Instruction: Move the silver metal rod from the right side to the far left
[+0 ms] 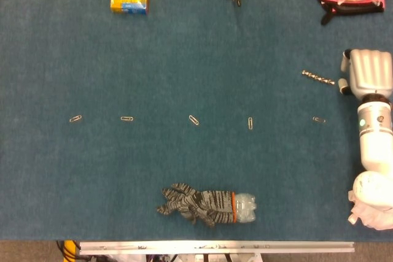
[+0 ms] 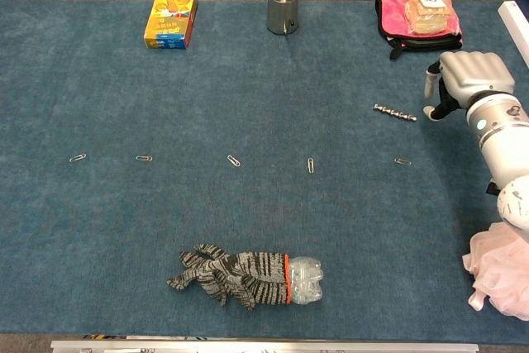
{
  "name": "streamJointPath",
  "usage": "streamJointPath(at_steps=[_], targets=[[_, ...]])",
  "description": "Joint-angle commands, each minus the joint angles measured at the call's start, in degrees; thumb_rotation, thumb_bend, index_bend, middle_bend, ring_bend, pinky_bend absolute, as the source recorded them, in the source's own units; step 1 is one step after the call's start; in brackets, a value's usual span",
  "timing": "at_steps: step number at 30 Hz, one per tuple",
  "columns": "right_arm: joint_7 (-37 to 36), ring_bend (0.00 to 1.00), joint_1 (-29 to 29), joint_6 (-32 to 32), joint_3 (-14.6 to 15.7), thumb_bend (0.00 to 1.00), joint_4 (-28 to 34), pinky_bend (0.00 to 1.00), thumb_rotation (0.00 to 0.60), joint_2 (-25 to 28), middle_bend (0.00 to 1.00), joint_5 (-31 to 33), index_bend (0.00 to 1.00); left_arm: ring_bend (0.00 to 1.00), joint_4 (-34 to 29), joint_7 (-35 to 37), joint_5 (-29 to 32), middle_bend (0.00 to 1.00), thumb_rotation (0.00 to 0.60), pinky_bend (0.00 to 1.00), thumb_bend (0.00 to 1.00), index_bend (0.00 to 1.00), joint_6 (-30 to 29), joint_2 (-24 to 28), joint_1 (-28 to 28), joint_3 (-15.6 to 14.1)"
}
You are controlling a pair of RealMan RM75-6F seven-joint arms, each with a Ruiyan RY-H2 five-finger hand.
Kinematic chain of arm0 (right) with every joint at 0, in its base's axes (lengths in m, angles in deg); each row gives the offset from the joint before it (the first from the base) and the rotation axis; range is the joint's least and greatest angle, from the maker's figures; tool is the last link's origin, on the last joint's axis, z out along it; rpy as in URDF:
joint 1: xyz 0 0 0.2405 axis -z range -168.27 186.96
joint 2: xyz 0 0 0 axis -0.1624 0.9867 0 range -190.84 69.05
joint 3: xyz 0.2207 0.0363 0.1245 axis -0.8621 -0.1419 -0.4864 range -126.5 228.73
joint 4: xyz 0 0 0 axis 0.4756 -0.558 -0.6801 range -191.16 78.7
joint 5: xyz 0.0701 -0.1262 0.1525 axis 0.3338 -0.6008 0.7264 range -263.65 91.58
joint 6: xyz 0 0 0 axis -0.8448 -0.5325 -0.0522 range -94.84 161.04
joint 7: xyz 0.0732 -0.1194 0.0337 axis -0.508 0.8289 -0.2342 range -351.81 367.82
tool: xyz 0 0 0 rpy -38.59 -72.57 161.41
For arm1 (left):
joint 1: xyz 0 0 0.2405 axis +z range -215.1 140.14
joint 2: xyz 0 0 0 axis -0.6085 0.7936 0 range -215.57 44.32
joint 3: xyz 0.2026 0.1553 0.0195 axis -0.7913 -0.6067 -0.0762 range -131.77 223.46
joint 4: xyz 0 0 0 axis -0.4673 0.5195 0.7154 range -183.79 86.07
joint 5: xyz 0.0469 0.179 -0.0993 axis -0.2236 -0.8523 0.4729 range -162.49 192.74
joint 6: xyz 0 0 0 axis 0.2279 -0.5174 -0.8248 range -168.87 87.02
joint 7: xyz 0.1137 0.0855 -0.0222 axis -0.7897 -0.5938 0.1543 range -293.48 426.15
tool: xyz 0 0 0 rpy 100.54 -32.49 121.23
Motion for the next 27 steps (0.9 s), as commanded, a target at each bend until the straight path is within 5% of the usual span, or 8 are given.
streamJointPath(at_steps=[1,27], targets=[[0.13,1.00,-0.49,-1.28,-0.70,0.24,0.88,1.00,0.600,0.75,1.00,1.28,0.47,0.31,0.15,0.10,0.05,0.21,0.600,0.44,0.38,0.26,0.14,-0.05,-0.02,-0.01],[2.62,1.00,-2.92,-1.82,-0.33,0.26,2.78,1.00,0.600,1.16,1.00,8.05,0.55,0.31,-0.91,0.55,-1.34,0.21,0.600,0.44,0.38,0.26,0.28,0.74,-0.41,-0.49]])
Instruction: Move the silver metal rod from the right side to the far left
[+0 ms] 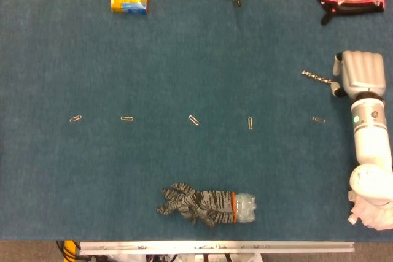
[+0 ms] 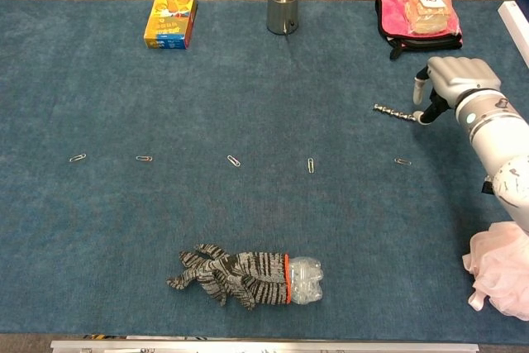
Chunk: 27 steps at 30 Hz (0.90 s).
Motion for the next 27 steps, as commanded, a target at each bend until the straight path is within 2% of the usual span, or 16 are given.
streamJointPath(at_steps=[1,12,16,22,27], targets=[[-0.02,1.00,0.10,0.15,0.26,0.26,-0.19,1.00,0.600,0.01,1.00,0.27,0.56,0.31,0.13,-0.01,0.03,0.21,0.600,0.44,0.38,0.26,0.04,-0.20,-0.07,0.04],[0.63,1.00,-0.09,1.69,0.81,0.26,-2.43,1.00,0.600,-1.78,1.00,0.96,0.58,0.31,0.61,0.30,-0.06,0.21,0.600,0.44,0.38,0.26,0.12,-0.56,-0.16,-0.06],[1.94,1.00,-0.41,2.18,0.87,0.15,-2.45,1.00,0.600,-2.03,1.00,1.59,0.59,0.31,0.81,0.59,-0.10,0.21,0.600,0.44,0.38,0.26,0.11,-0.54,-0.06,-0.19],[4.29,1.00,-1.17,3.53,0.36,0.04,-2.32,1.00,0.600,-2.48,1.00,2.89,0.60,0.31,1.21,1.01,-0.07,0.21,0.600,0.44,0.38,0.26,-0.02,-0.72,0.12,-0.27],[4.84,1.00,-1.68,3.85,-0.40,0.07,-3.20,1.00,0.600,-3.42,1.00,3.68,0.61,0.31,1.58,1.31,0.04,0.21,0.600,0.44,0.38,0.26,0.15,-0.86,0.15,-0.32]])
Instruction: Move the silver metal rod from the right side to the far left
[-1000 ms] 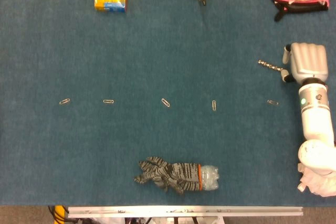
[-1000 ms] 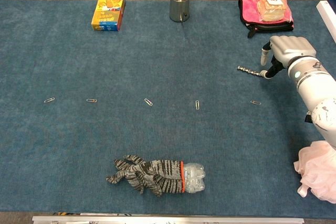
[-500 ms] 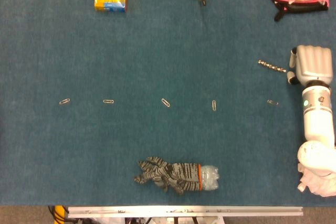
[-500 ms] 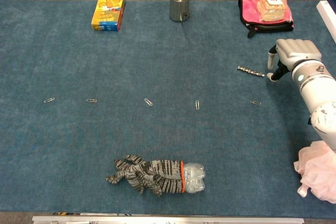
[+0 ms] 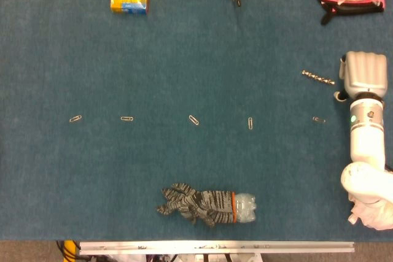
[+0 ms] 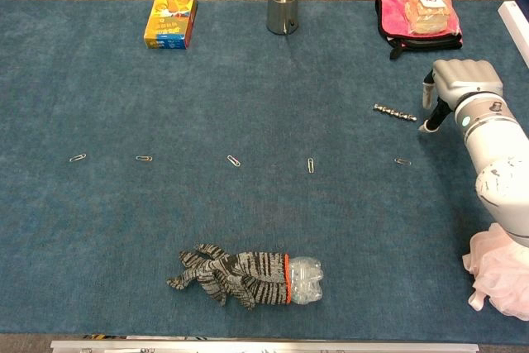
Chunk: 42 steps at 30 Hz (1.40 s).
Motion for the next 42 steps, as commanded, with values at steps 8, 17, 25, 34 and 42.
streamJointPath(at_steps=[8,17,25,34,42], targets=[[1.60,1.00,-1.34,-1.41,-1.34,0.21,-1.57,1.00,0.600,-0.97,1.00,2.51,0.63,0.31,0.69,0.75,0.07,0.21,0.600,0.44,0.38,0.26,0.37,-0.24,-0.03,-0.07],[3.87,1.00,-2.26,-2.65,-1.63,0.23,-0.79,1.00,0.600,0.16,1.00,5.54,0.61,0.31,1.10,1.31,0.09,0.21,0.600,0.44,0.38,0.26,0.40,-0.28,0.13,-0.18],[3.92,1.00,-2.57,-2.67,-1.50,0.23,-0.80,1.00,0.600,0.50,1.00,6.29,0.59,0.31,0.90,0.95,0.00,0.21,0.600,0.44,0.38,0.26,0.52,-0.29,0.00,-0.17],[4.15,1.00,-3.14,-3.53,-1.32,0.23,-1.95,1.00,0.600,0.03,1.00,7.52,0.57,0.31,0.97,0.73,0.11,0.21,0.600,0.44,0.38,0.26,0.61,-0.59,-0.02,-0.16],[4.02,1.00,-3.75,-4.57,-1.06,0.22,-0.96,1.00,0.600,0.16,1.00,7.61,0.48,0.31,0.80,1.07,0.24,0.21,0.600,0.44,0.38,0.26,0.38,-0.30,0.16,-0.07]])
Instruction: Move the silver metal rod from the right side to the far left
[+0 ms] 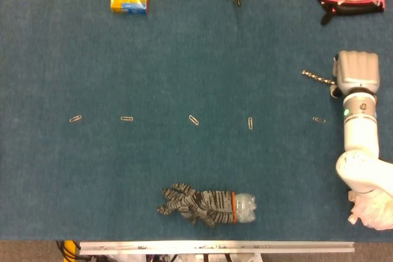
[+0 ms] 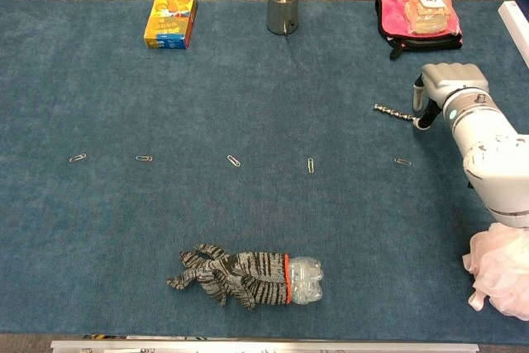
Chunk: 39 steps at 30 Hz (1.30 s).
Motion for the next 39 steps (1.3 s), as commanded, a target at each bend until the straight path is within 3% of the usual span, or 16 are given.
streamJointPath(at_steps=[1,39], targets=[[-0.26,1.00,-0.08,-0.01,0.09,0.22,0.49,1.00,0.600,0.22,1.00,-0.22,0.47,0.31,-0.14,-0.01,-0.01,0.21,0.600,0.44,0.38,0.26,-0.09,0.05,0.12,-0.07],[-1.20,1.00,-1.32,-0.12,0.98,0.28,0.26,1.00,0.600,-0.34,1.00,1.32,0.53,0.31,0.34,0.67,-0.26,0.21,0.600,0.44,0.38,0.26,-0.23,-0.08,0.50,-0.30]])
